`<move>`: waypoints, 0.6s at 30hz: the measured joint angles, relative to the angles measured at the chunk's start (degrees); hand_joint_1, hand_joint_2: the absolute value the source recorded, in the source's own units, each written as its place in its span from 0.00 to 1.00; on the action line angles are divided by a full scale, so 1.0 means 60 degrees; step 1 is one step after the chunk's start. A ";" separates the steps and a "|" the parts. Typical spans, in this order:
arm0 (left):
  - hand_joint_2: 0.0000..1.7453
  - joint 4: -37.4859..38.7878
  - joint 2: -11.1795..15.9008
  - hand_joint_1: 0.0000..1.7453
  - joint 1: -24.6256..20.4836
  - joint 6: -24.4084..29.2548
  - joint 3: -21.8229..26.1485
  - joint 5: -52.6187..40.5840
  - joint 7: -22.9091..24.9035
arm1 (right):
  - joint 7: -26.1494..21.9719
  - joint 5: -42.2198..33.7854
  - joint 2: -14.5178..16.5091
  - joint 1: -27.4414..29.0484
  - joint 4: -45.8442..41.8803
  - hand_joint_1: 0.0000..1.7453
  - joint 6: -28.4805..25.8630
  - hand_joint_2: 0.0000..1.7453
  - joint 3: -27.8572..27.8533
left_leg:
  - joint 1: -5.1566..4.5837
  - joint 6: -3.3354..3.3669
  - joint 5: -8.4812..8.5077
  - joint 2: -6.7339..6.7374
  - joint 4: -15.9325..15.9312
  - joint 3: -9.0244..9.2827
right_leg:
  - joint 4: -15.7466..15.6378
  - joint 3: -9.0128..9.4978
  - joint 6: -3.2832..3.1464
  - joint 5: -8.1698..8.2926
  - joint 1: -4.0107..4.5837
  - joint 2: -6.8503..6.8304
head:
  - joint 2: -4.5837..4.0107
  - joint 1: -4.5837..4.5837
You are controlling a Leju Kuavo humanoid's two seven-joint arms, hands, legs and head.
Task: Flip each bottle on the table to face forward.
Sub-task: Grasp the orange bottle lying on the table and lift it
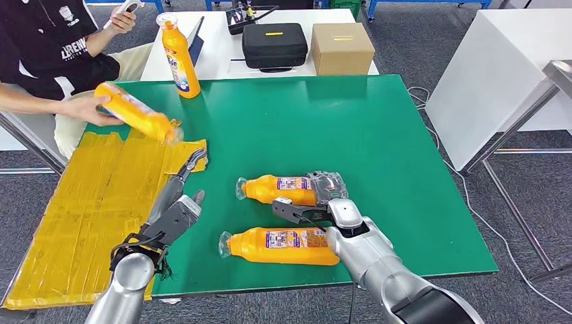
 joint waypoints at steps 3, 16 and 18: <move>0.00 0.0063 -0.0003 0.00 -0.0038 0.0001 -0.0019 0.0013 -0.0005 | -0.0053 0.0046 0.0012 0.0023 0.0003 1.00 -0.0088 1.00 -0.0138 | 0.0000 0.0000 0.0000 0.0000 0.0000 0.0000 | 0.0000 -0.0001 0.0000 0.0000 0.0000 0.0000 | 0.0000 0.0000; 1.00 0.0140 -0.0006 0.00 -0.0050 0.0035 -0.0017 0.0261 -0.0127 | -0.1324 -0.1292 0.0100 0.0801 -0.1013 1.00 -0.1966 1.00 -0.1004 | -0.0003 0.0002 0.0004 -0.0007 0.0000 -0.0045 | 0.0005 -0.0027 0.0002 0.0004 0.0002 -0.0004 | 0.0000 0.0002; 1.00 0.0140 -0.0017 0.00 -0.0046 -0.0220 -0.0016 0.0606 -0.0190 | -0.1823 -0.1966 0.0170 0.1007 -0.1561 1.00 -0.2339 1.00 -0.1211 | -0.0003 0.0002 0.0004 0.0000 0.0001 -0.0056 | 0.0006 -0.0042 0.0003 0.0006 0.0002 -0.0001 | 0.0002 -0.0001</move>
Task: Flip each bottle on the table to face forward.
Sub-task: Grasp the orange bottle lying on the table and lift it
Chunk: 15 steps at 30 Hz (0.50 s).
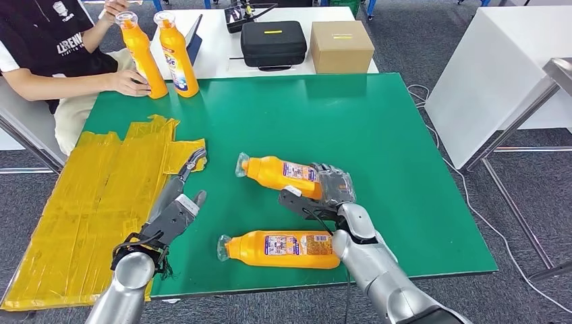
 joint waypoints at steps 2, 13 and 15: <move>1.00 0.0000 -0.0036 0.00 0.0002 -0.0560 0.0007 0.0712 -0.0063 | -0.0434 -0.0622 0.0072 0.0199 -0.0580 1.00 -0.0284 1.00 -0.0147 | 0.0002 0.0000 0.0000 -0.0007 0.0001 -0.0008 | 0.0000 -0.0006 -0.0001 -0.0002 0.0000 -0.0005 | 0.0001 0.0001; 1.00 -0.0034 -0.0140 0.00 0.0014 -0.1670 0.0036 0.2724 0.0125 | -0.2706 -0.3979 0.0608 0.1098 -0.2780 1.00 -0.0430 1.00 -0.0226 | 0.0014 -0.0005 -0.0003 -0.0008 -0.0002 -0.0024 | 0.0000 -0.0020 -0.0007 -0.0008 0.0020 -0.0009 | -0.0001 0.0000; 1.00 -0.0036 -0.0142 0.00 0.0014 -0.1670 0.0036 0.2760 0.0133 | -0.2736 -0.4050 0.0626 0.1151 -0.2906 1.00 -0.0405 1.00 -0.0225 | 0.0013 -0.0005 -0.0003 -0.0009 -0.0002 -0.0023 | 0.0000 -0.0019 -0.0006 -0.0007 0.0020 -0.0009 | -0.0001 0.0001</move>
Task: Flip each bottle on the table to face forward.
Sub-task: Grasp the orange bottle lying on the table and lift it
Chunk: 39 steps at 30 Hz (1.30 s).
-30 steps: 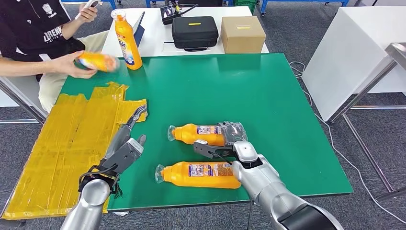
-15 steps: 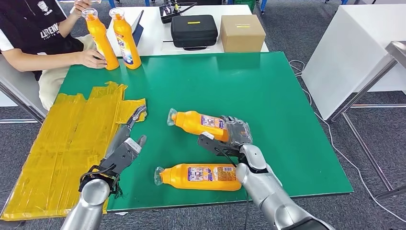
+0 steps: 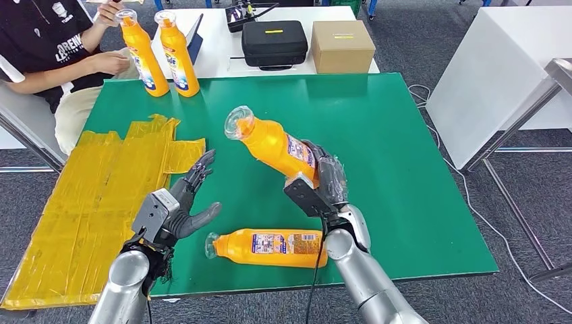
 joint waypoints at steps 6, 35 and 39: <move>1.00 0.0013 0.0000 0.00 -0.0037 -0.0157 0.0000 0.0392 0.0254 | -0.0834 -0.1816 0.0070 0.0170 -0.0371 1.00 0.1081 1.00 0.0006 | -0.0003 0.0001 0.0000 -0.0001 0.0001 -0.0002 | -0.0001 -0.0001 0.0001 0.0001 -0.0003 0.0000 | 0.0000 0.0001; 1.00 0.1270 0.0022 0.00 -0.0905 -0.0229 -0.0255 0.1941 0.0271 | -0.0650 -0.4751 0.0217 -0.1164 0.1755 1.00 0.7217 1.00 0.2169 | 0.0000 0.0000 0.0003 -0.0002 0.0001 -0.0008 | 0.0002 -0.0005 0.0002 0.0002 0.0000 -0.0001 | -0.0001 0.0000; 1.00 0.1293 0.0054 0.00 -0.0847 -0.0179 -0.0254 0.1942 0.0259 | -0.0557 -0.4502 0.0292 -0.1434 0.2344 1.00 0.6916 1.00 0.2480 | 0.0001 -0.0001 0.0002 -0.0001 0.0001 -0.0009 | 0.0003 -0.0008 0.0002 0.0002 0.0000 0.0000 | 0.0000 0.0000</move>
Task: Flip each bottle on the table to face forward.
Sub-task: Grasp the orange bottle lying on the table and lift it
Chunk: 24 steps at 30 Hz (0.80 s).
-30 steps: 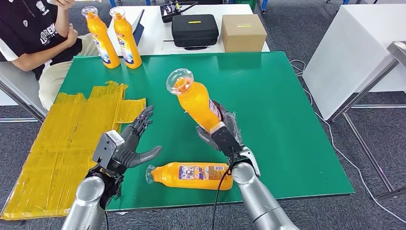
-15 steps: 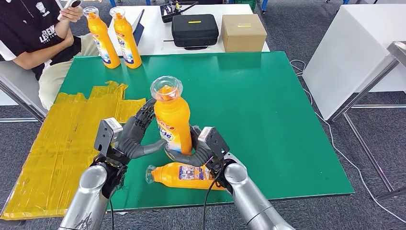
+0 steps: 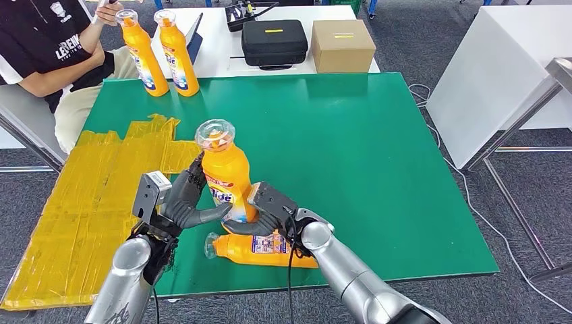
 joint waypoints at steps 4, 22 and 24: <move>1.00 0.0000 0.0015 0.00 0.0022 0.0024 -0.0001 0.0003 0.0000 | 0.0035 0.0086 0.0076 -0.0154 0.0405 1.00 -0.0233 1.00 0.0141 | 0.0000 0.0000 0.0000 -0.0001 0.0000 -0.0003 | 0.0000 -0.0003 0.0000 0.0000 0.0000 0.0000 | -0.0001 0.0001; 1.00 -0.0175 0.0001 0.00 0.0039 -0.0124 -0.0116 0.0082 0.0000 | 0.0061 0.0424 0.0300 -0.0516 0.1407 1.00 -0.1265 1.00 0.0180 | -0.0001 0.0000 0.0001 0.0000 0.0000 0.0002 | -0.0001 -0.0001 0.0000 0.0000 -0.0001 0.0000 | -0.0001 0.0000; 1.00 -0.0181 0.0001 0.00 0.0049 -0.0179 -0.0180 0.0150 0.0000 | -0.0014 0.0445 0.0309 -0.0516 0.1416 1.00 -0.1267 1.00 0.0178 | -0.0001 0.0000 0.0001 0.0001 0.0000 0.0002 | -0.0001 -0.0001 0.0000 0.0000 -0.0001 0.0000 | 0.0000 0.0001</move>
